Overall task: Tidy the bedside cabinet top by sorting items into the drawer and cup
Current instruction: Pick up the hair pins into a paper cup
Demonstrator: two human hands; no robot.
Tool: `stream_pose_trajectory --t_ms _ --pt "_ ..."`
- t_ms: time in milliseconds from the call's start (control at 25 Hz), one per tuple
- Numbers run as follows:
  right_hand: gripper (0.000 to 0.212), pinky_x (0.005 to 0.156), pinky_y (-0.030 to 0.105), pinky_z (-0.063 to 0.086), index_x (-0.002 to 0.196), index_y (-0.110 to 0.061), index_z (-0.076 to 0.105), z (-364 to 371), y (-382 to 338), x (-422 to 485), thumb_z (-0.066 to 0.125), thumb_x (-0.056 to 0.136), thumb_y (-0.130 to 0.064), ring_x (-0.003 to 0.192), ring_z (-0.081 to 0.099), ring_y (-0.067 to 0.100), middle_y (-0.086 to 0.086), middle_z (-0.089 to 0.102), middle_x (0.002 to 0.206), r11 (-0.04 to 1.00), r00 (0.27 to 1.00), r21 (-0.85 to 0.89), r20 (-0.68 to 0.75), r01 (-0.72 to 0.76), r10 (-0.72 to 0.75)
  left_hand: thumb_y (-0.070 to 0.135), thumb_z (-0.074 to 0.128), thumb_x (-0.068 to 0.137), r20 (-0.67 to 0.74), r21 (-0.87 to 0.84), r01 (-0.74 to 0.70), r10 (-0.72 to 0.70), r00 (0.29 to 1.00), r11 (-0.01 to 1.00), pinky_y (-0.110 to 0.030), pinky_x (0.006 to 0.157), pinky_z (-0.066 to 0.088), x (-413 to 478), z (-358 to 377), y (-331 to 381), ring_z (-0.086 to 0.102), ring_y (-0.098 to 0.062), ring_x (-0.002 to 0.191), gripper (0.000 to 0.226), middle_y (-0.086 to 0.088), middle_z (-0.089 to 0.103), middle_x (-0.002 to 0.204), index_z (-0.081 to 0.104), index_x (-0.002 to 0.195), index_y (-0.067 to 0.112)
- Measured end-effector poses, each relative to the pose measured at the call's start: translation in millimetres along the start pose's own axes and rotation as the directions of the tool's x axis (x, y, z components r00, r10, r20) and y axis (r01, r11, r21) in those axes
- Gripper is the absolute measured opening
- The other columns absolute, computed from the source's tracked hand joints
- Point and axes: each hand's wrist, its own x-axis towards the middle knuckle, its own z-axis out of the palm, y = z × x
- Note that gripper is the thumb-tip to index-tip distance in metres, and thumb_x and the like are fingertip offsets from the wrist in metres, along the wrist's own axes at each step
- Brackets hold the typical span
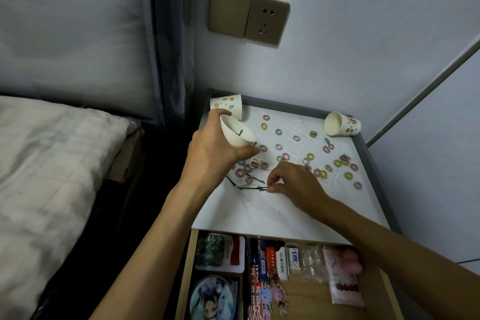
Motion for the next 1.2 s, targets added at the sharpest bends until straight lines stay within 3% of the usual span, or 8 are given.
stream_pose_trajectory --t_ms 160,280,480,640,760,920,1080,1200 --pt "0.002 0.073 0.027 0.047 0.082 -0.026 0.072 2.6 -9.0 -4.8 0.073 0.081 -0.027 0.082 0.059 0.006 -0.011 0.063 0.086 0.999 1.0 -0.032 0.0 -0.008 0.008 0.045 0.091 0.055 0.01 0.001 -0.002 0.002 1.0 1.0 -0.044 0.08 0.057 -0.8 0.2 1.0 0.062 -0.021 0.097 0.082 0.003 0.062 0.108 0.048 0.123 0.029" --pt "0.008 0.074 0.028 0.047 0.089 -0.019 0.071 5.4 -12.9 -9.1 0.068 0.088 -0.026 0.087 0.06 0.012 -0.007 0.064 0.092 0.976 0.995 -0.191 0.024 0.1 -0.097 0.045 0.091 0.056 0.015 -0.013 -0.006 0.006 1.0 1.0 -0.043 0.079 0.058 -2.2 0.4 2.4 0.063 -0.02 0.098 0.083 0.002 0.062 0.109 0.047 0.125 0.028" --pt "0.005 0.053 0.036 0.049 0.082 -0.008 0.067 9.5 -17.0 -24.5 0.069 0.085 -0.005 0.067 0.06 0.021 0.006 0.062 0.079 0.869 0.942 -0.398 -0.032 0.295 -0.334 0.045 0.091 0.056 0.015 -0.012 -0.017 0.017 1.0 1.0 -0.041 0.08 0.058 -3.3 -0.8 2.8 0.061 -0.021 0.101 0.084 0.003 0.061 0.113 0.047 0.125 0.027" --pt "0.005 0.058 0.033 0.045 0.086 -0.008 0.062 4.3 -20.3 -27.0 0.061 0.091 -0.006 0.068 0.054 0.02 0.004 0.059 0.078 0.924 0.936 -0.276 -0.154 0.265 -0.315 0.045 0.091 0.056 0.006 -0.016 -0.017 0.017 1.0 1.0 -0.038 0.077 0.058 -1.2 -2.0 0.6 0.062 -0.019 0.099 0.083 0.004 0.062 0.111 0.048 0.125 0.028" --pt "0.003 0.064 0.033 0.048 0.091 -0.009 0.062 7.7 -33.6 -17.1 0.062 0.092 -0.012 0.082 0.056 0.019 0.005 0.059 0.093 0.921 0.936 -0.276 -0.144 0.274 -0.321 0.043 0.091 0.056 -0.015 -0.023 -0.019 0.018 1.0 1.0 -0.028 0.068 0.057 0.4 -3.8 -1.3 0.063 -0.012 0.091 0.079 0.005 0.063 0.107 0.049 0.123 0.03" --pt "0.005 0.072 0.034 0.048 0.094 -0.011 0.061 2.7 -38.7 -3.8 0.058 0.094 -0.015 0.083 0.055 0.015 0.002 0.061 0.093 0.998 0.983 -0.013 -0.17 0.069 -0.07 0.042 0.09 0.057 -0.035 -0.032 -0.028 0.026 0.999 0.999 -0.031 0.074 0.058 1.9 -8.6 -3.1 0.064 -0.01 0.091 0.078 0.007 0.064 0.106 0.05 0.122 0.03" --pt "0.007 0.07 0.025 0.055 0.097 -0.017 0.067 6.6 -56.6 -9.1 0.066 0.09 -0.014 0.071 0.062 0.001 -0.008 0.07 0.084 0.986 0.997 0.151 -0.008 0.076 -0.076 0.045 0.089 0.057 -0.058 -0.05 -0.035 0.032 0.998 0.998 -0.018 0.068 0.053 5.0 -17.2 -6.9 0.061 0.002 0.087 0.074 0.013 0.064 0.101 0.051 0.118 0.031" --pt "0.014 0.077 0.028 0.055 0.101 -0.014 0.073 27.8 -76.6 -12.9 0.067 0.089 -0.019 0.082 0.068 0.012 0.001 0.075 0.09 0.991 0.993 0.077 0.044 0.106 -0.11 0.045 0.089 0.058 -0.064 -0.048 -0.042 0.039 0.997 0.998 -0.003 0.058 0.044 5.2 -19.3 -7.3 0.057 0.013 0.083 0.072 0.019 0.06 0.096 0.05 0.117 0.032"
